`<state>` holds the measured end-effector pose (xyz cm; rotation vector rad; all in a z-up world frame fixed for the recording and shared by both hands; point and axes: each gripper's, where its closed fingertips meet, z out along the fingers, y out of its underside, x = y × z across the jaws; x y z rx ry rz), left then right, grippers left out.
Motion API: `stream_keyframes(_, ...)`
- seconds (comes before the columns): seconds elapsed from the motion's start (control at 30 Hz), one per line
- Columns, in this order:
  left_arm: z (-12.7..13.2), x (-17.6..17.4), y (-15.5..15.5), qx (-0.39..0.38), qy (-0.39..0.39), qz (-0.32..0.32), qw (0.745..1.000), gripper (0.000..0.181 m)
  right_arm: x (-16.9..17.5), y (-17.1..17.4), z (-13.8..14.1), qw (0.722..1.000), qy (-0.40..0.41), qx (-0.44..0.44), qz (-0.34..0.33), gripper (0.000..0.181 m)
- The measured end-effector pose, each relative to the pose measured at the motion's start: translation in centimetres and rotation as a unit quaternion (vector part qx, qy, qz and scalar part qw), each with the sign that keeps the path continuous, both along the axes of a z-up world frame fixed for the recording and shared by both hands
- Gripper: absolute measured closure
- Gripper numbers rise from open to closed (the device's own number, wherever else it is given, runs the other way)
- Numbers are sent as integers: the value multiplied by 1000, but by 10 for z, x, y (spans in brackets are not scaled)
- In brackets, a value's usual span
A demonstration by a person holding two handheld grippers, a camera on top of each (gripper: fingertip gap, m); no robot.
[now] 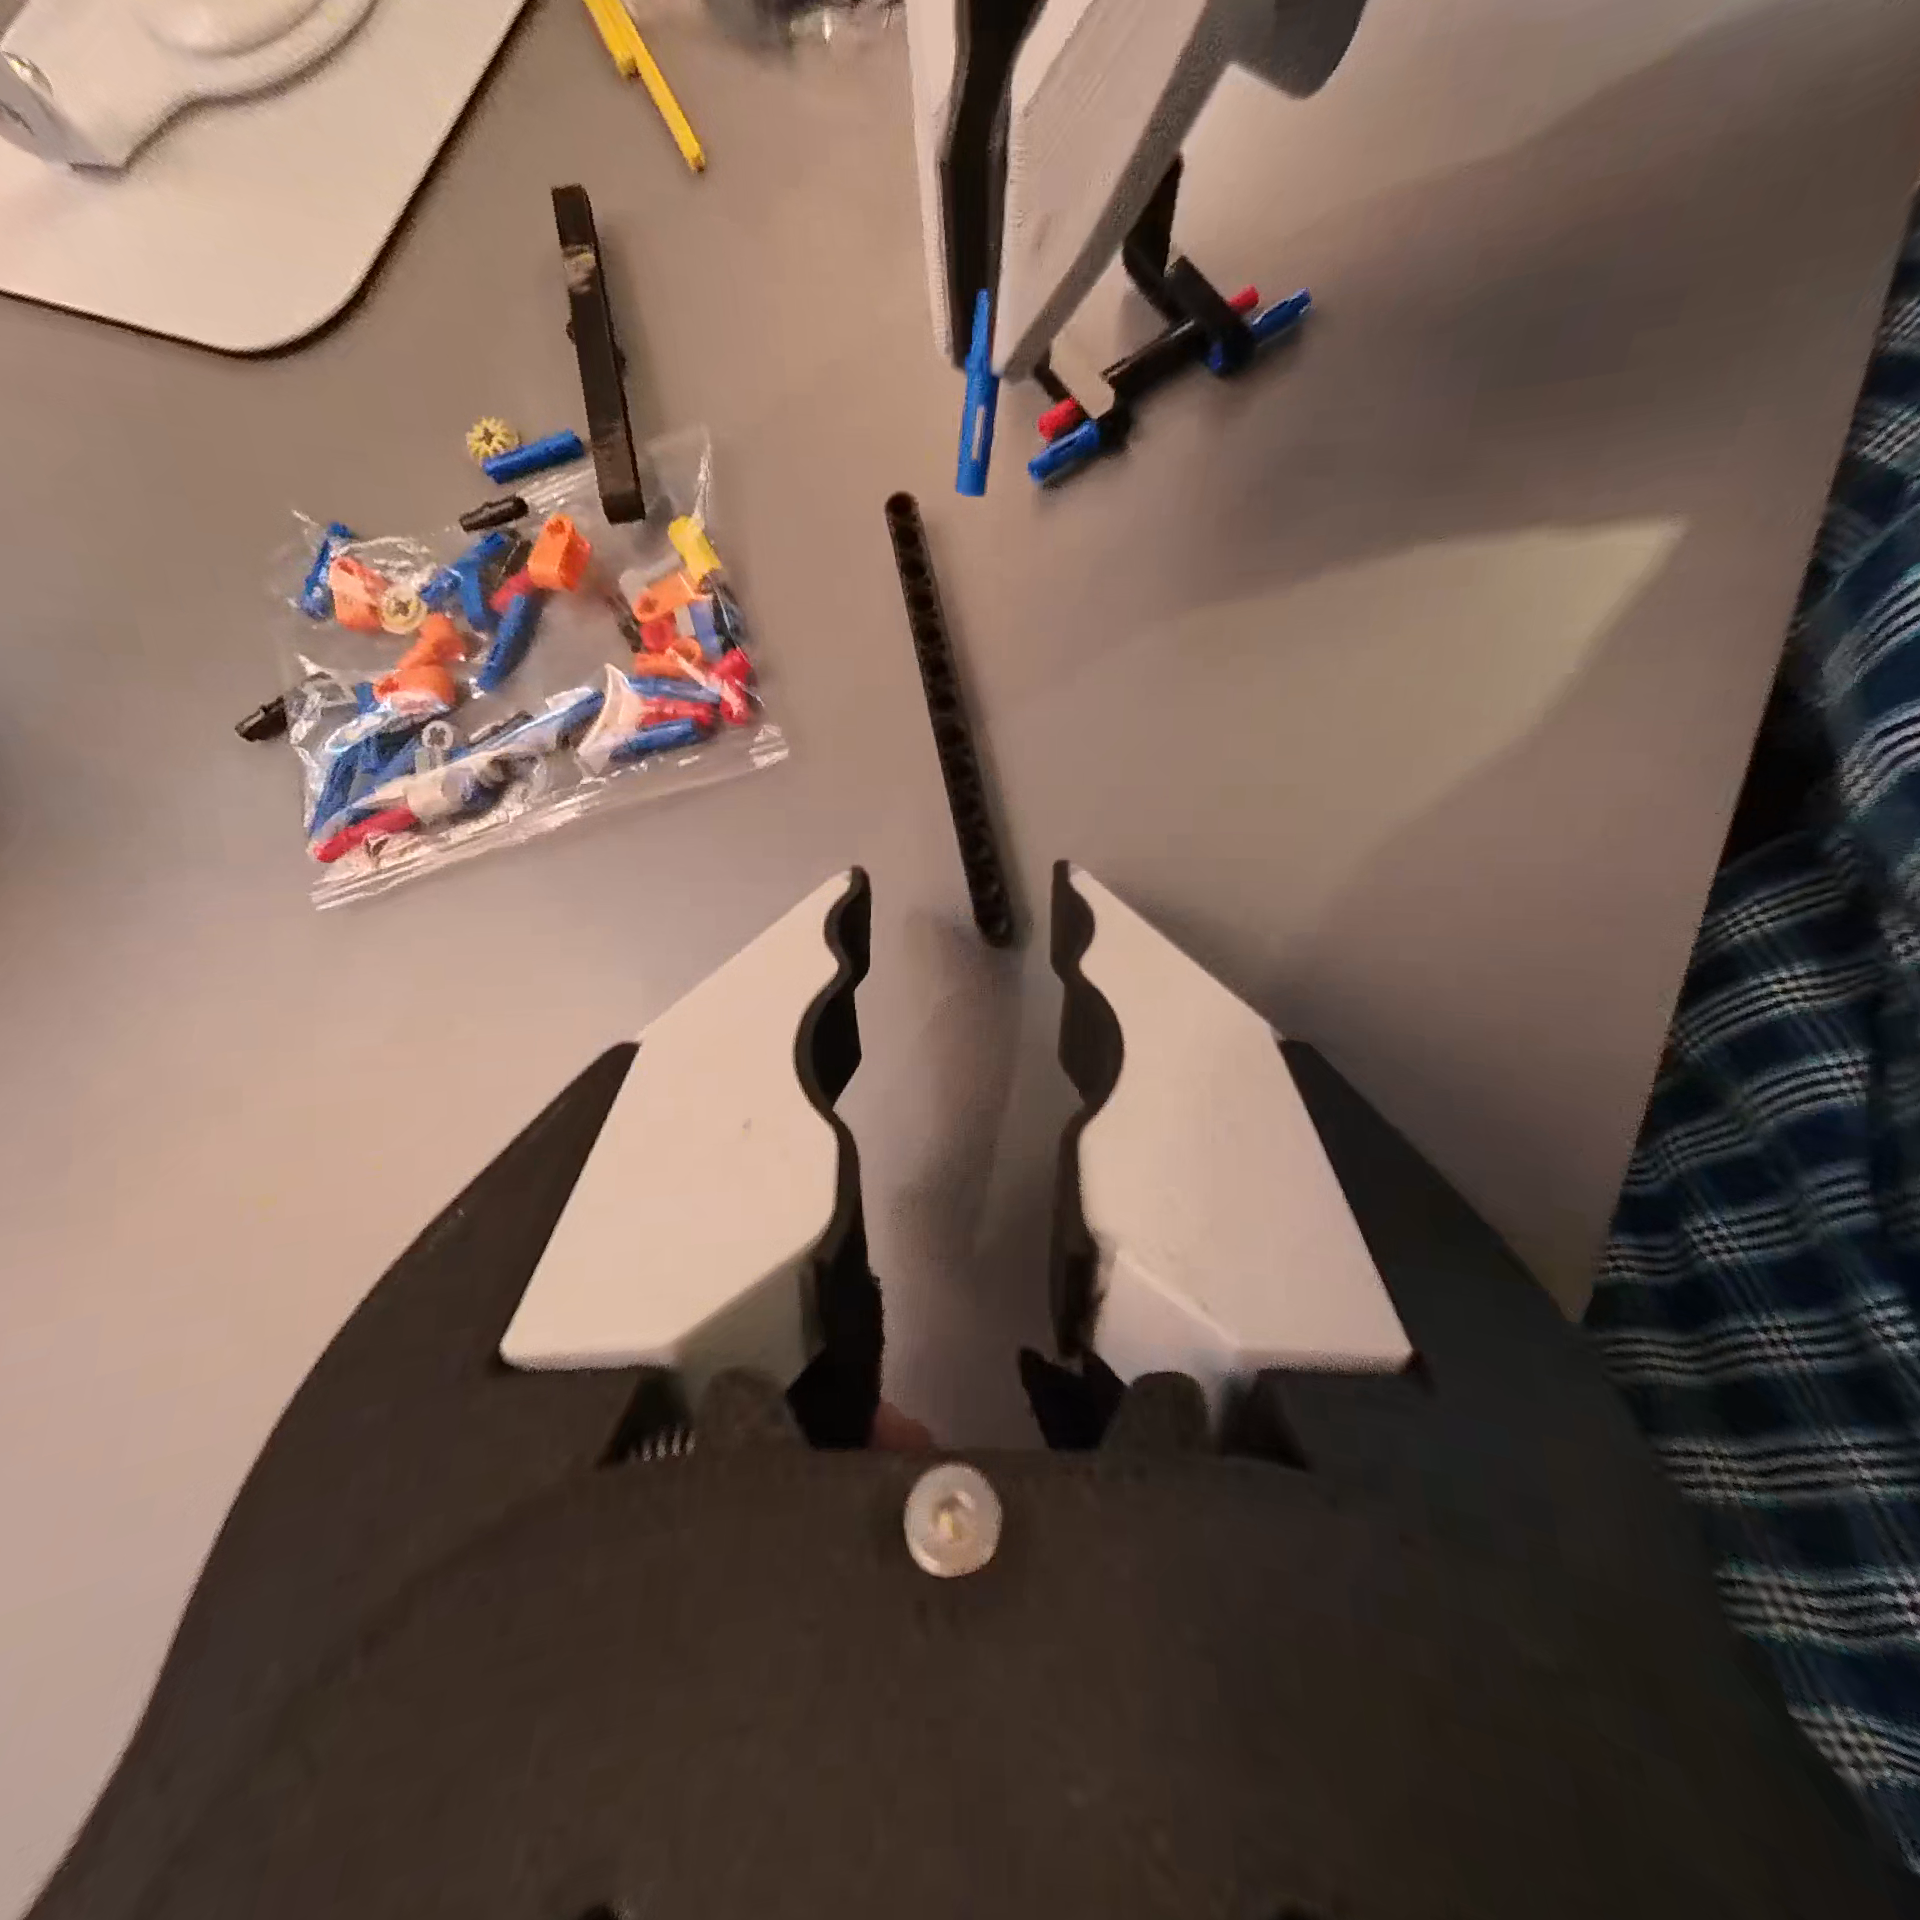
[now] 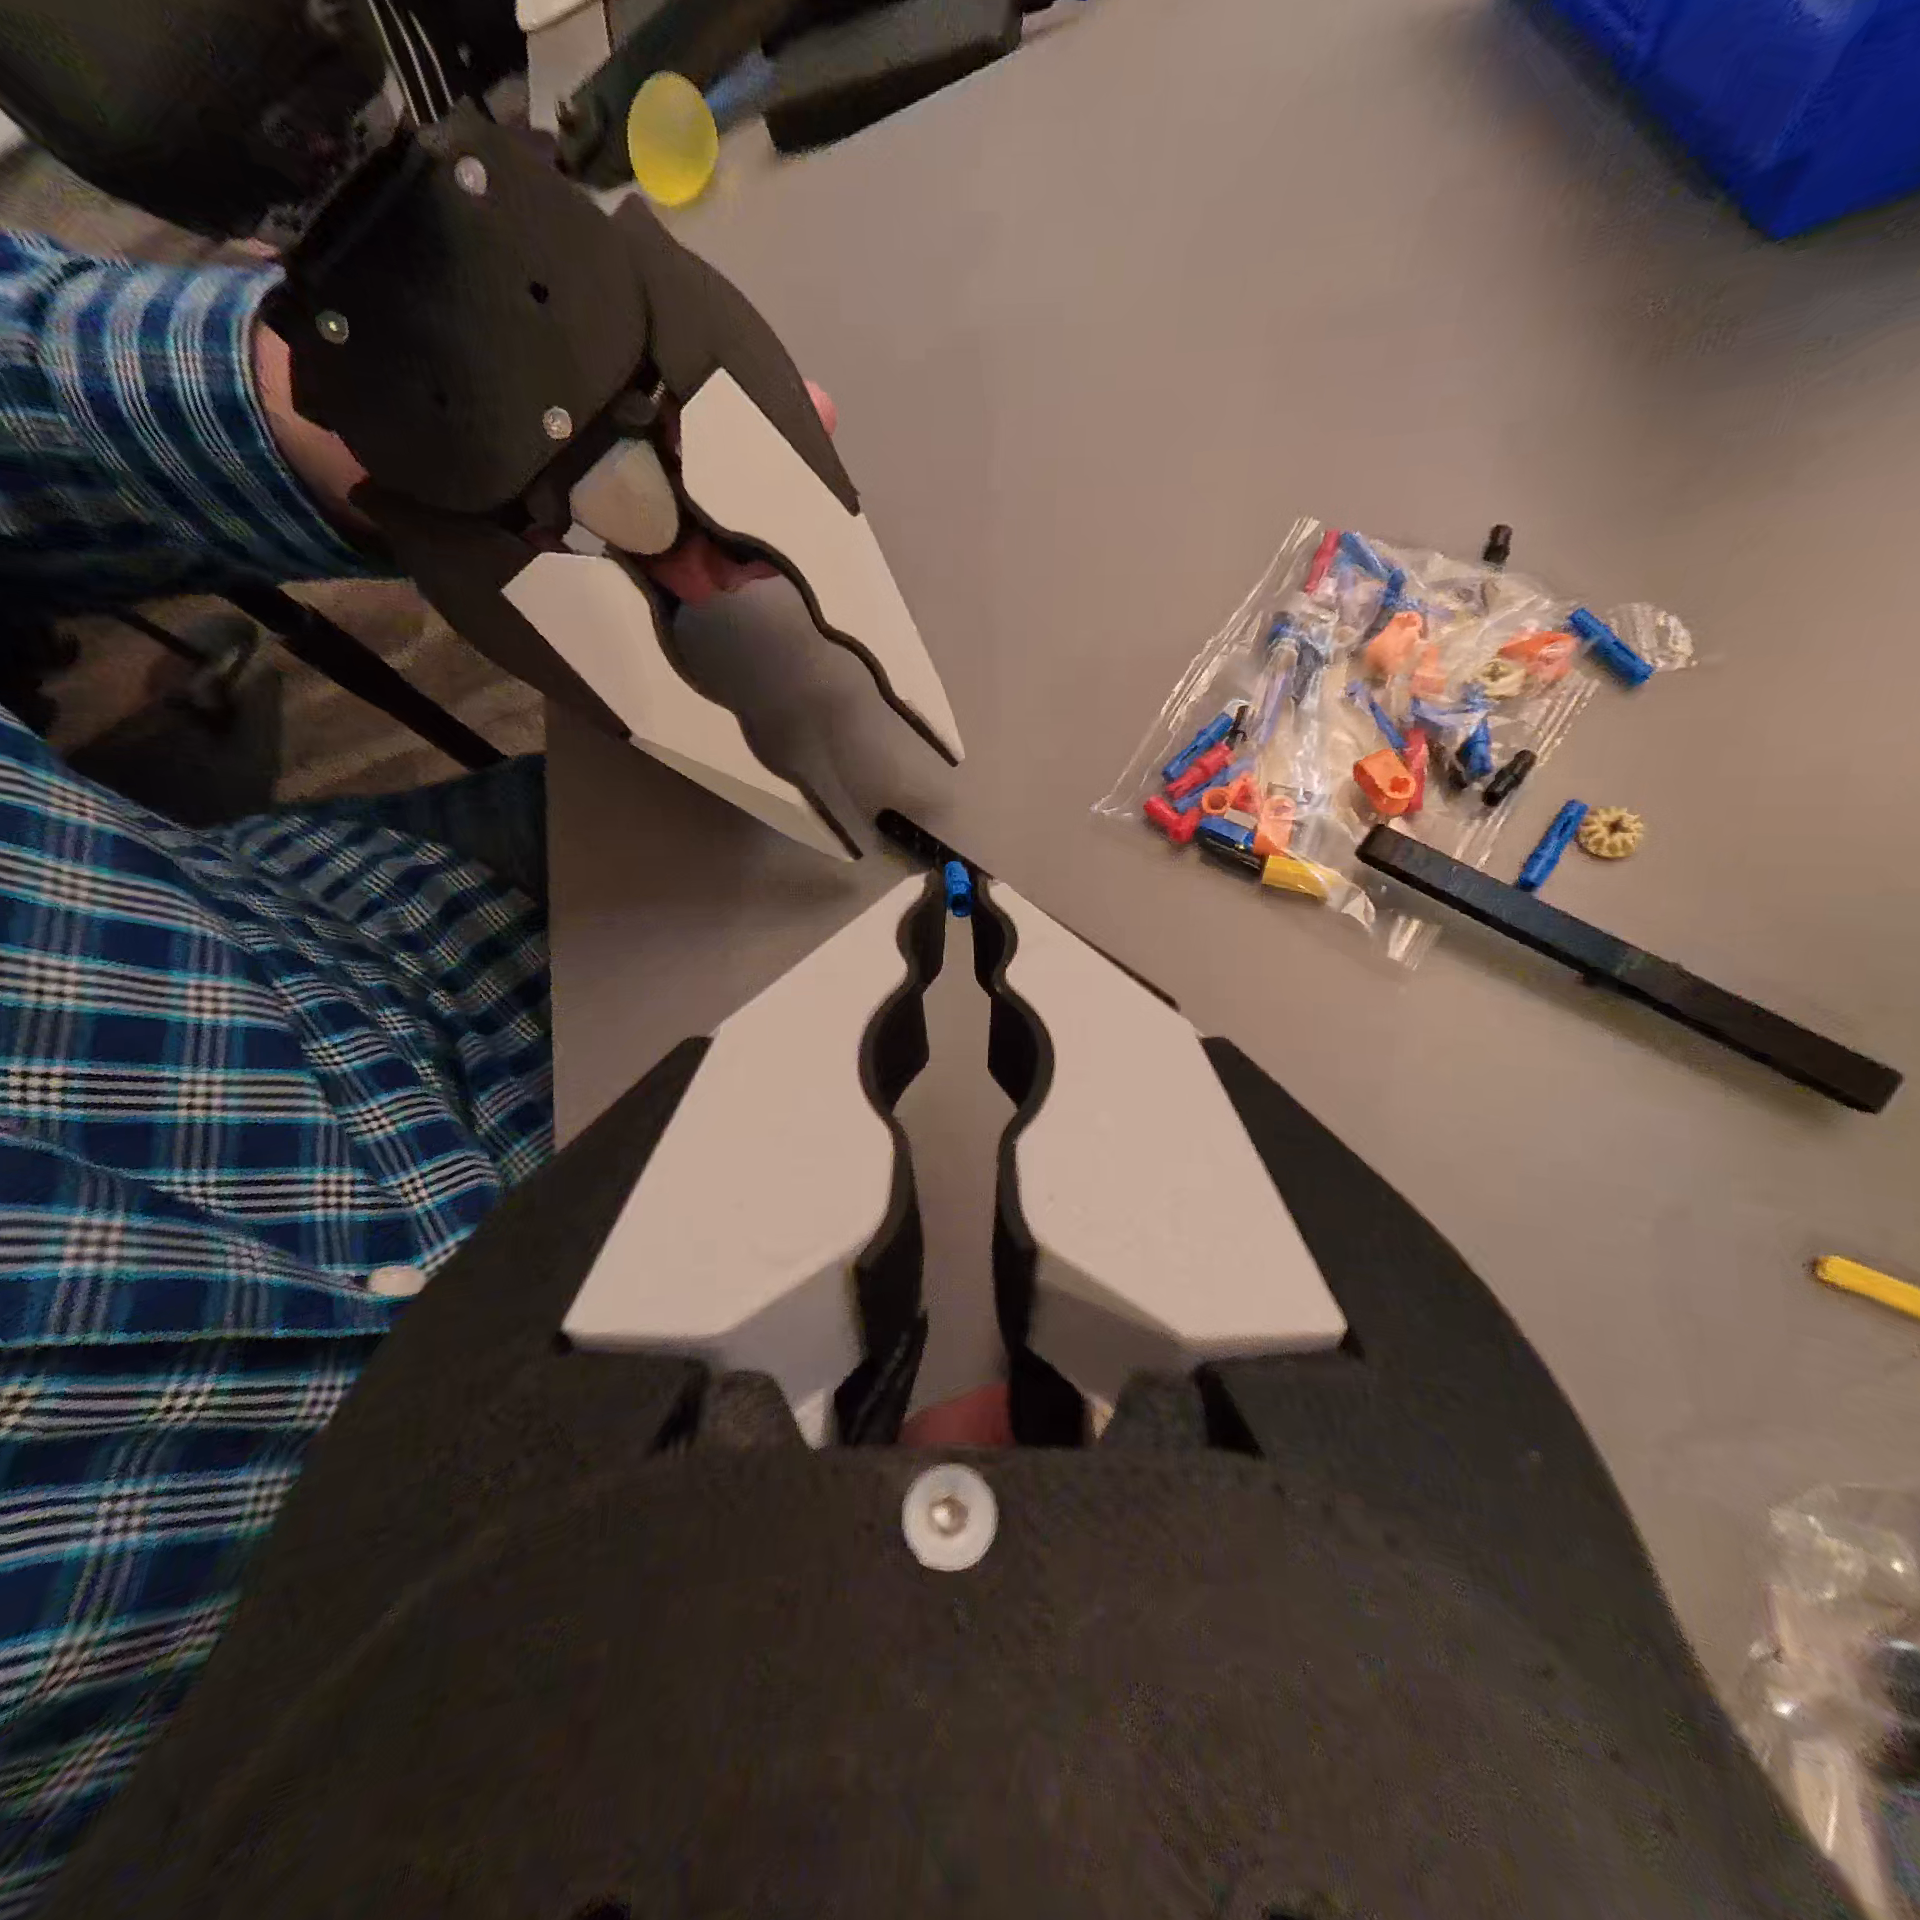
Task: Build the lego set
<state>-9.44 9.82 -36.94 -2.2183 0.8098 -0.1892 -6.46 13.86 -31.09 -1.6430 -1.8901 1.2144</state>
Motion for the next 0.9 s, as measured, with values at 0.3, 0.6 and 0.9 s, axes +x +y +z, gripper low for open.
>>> stream_keyframes(0.3,-10,4,0,2,9,-4,1000,166,-10,-13,-20,995,-23,92,38,180)
stream_keyframes(0.6,-10,6,2,10,19,0,1000,176,-10,-15,-12,996,-12,81,21,180)
stream_keyframes(0.9,-9,6,2,10,16,2,1000,176,-9,-22,-11,996,-8,85,16,180)
